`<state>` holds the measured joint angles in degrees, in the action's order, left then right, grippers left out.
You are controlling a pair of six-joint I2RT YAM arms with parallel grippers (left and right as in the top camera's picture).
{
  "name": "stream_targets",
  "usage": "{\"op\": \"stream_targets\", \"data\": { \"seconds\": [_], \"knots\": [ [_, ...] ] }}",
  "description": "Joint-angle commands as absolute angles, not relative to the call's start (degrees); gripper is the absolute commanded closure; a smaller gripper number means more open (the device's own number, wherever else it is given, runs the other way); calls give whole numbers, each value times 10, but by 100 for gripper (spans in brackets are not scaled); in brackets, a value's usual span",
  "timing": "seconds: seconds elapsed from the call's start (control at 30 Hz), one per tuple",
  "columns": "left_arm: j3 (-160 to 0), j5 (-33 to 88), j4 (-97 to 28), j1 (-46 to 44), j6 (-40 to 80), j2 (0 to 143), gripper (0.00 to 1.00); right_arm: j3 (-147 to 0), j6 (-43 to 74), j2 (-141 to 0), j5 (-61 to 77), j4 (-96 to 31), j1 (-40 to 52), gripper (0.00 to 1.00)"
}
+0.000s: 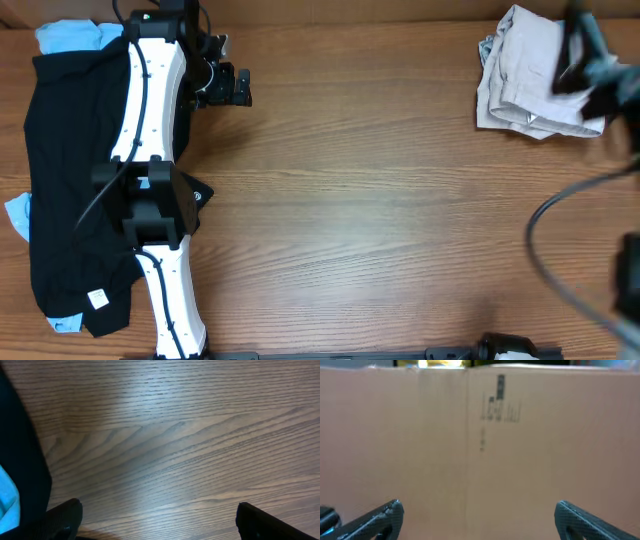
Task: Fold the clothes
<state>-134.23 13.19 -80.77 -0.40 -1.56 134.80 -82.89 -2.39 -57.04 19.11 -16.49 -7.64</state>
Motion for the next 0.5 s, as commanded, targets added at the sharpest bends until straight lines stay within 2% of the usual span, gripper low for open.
{"op": "stream_targets", "data": {
  "seconds": [0.0, 0.23, 0.47],
  "knots": [
    [-1340, 129, -807, -4, -13, 1347, 0, -627, -26, -474, 190, -68, -53, 0],
    [-1340, 129, -807, -4, -13, 1347, 0, -282, -25, -303, 190, 62, -17, 0],
    [-1340, 129, -807, -4, -13, 1347, 0, -53, -25, -133, 180, 161, -4, 0]
  ]
}}
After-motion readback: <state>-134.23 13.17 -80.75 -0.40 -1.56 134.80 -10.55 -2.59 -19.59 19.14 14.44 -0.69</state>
